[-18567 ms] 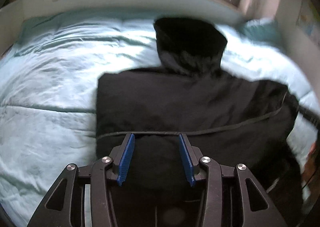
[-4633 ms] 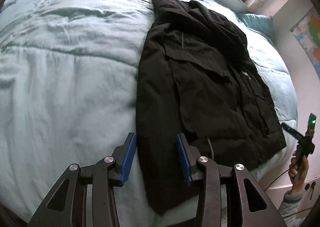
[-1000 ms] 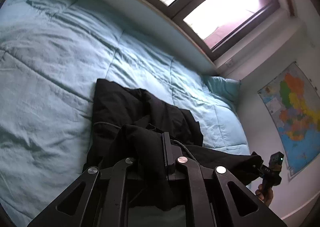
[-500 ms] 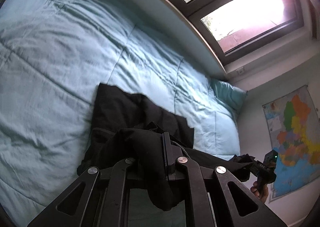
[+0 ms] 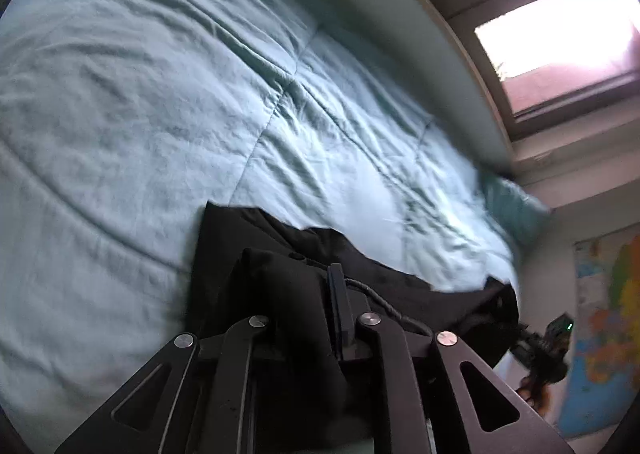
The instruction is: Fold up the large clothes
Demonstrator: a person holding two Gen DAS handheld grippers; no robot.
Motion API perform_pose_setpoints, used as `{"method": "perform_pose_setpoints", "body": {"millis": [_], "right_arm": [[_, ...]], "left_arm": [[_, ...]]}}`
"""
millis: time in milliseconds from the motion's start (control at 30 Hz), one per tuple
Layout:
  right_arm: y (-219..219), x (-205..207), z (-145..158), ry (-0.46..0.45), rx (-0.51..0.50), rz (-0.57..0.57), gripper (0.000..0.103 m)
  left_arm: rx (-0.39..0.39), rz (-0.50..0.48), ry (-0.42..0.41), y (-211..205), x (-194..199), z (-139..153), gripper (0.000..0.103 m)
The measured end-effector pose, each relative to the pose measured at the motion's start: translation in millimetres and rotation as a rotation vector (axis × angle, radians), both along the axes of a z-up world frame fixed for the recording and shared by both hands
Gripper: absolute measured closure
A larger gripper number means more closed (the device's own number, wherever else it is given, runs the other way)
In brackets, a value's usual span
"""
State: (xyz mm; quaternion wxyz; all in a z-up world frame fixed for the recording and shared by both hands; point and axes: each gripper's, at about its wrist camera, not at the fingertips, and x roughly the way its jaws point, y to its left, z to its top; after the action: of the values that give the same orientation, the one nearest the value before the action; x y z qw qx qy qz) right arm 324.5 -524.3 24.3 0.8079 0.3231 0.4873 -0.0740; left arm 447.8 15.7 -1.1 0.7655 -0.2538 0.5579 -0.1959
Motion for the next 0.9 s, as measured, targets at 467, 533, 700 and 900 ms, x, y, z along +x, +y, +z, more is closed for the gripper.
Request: {"method": "perform_pose_setpoints", "body": {"millis": [467, 533, 700, 900], "right_arm": [[-30, 29, -67, 0.073, 0.143, -0.039, 0.058], [-27, 26, -54, 0.069, 0.145, -0.01, 0.054], [-14, 11, -21, 0.047, 0.092, 0.053, 0.043], [-2, -8, 6, -0.012, -0.11, 0.103, 0.021]], "left_arm": [[0.01, -0.153, 0.147, -13, 27, -54, 0.072], [-0.001, -0.191, 0.152, -12, 22, -46, 0.053], [-0.039, -0.292, 0.13, -3, -4, -16, 0.035], [0.178, -0.248, -0.014, -2, -9, 1, 0.035]]}}
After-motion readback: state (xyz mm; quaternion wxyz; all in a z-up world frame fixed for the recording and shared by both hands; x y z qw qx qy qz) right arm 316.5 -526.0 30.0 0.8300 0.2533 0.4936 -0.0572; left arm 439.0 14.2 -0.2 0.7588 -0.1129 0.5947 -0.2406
